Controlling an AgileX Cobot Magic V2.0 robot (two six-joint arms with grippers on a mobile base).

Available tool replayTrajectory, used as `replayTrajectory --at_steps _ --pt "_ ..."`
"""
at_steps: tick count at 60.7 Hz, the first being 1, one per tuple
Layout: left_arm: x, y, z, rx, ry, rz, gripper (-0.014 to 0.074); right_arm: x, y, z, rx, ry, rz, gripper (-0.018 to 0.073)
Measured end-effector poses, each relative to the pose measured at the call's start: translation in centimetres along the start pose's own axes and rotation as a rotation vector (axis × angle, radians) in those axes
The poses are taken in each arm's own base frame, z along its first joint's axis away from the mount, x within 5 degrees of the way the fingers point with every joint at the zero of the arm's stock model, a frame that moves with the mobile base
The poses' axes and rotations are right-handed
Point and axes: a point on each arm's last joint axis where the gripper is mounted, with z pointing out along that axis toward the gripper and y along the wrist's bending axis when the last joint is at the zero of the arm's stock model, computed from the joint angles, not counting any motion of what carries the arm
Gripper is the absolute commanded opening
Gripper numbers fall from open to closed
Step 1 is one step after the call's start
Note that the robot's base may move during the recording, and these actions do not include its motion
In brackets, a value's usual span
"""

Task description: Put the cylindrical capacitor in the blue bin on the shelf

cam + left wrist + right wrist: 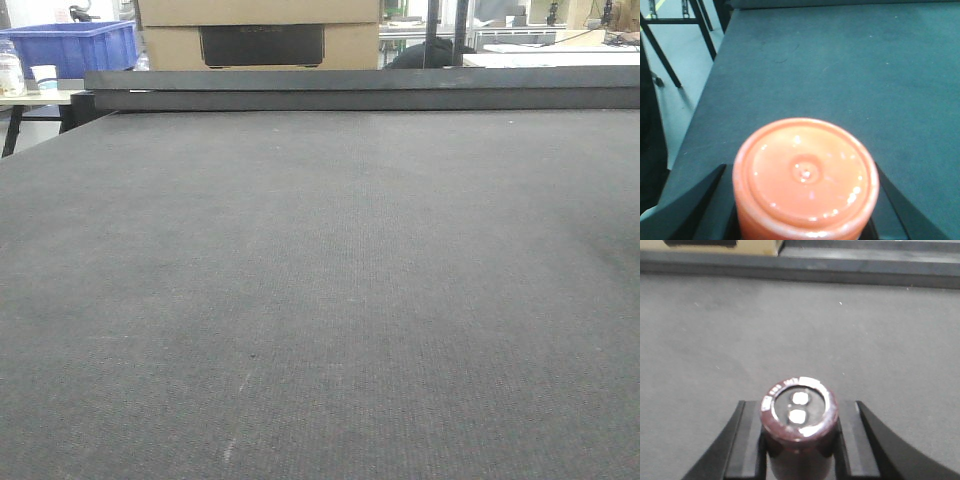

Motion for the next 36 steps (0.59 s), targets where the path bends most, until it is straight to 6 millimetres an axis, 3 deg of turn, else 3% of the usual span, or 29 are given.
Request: replayTrajectory --at_steps 15,26,36 --pt "2.9 0.4 -3.8 -0.007 -0.046 -0.004 -0.0111 0.7 0.2 -4.2 -0.011 -0.078 -0.010 -0.0158" --pt "5.4 0.4 -5.1 -0.008 -0.053 -0.005 -0.0111 2.4 0.2 -6.7 -0.013 -0.122 -0.020 -0.0158" --pt "6.1 0.4 -5.7 -0.009 -0.063 -0.005 -0.0111 2.8 0.3 -7.5 -0.016 -0.137 -0.022 -0.0158"
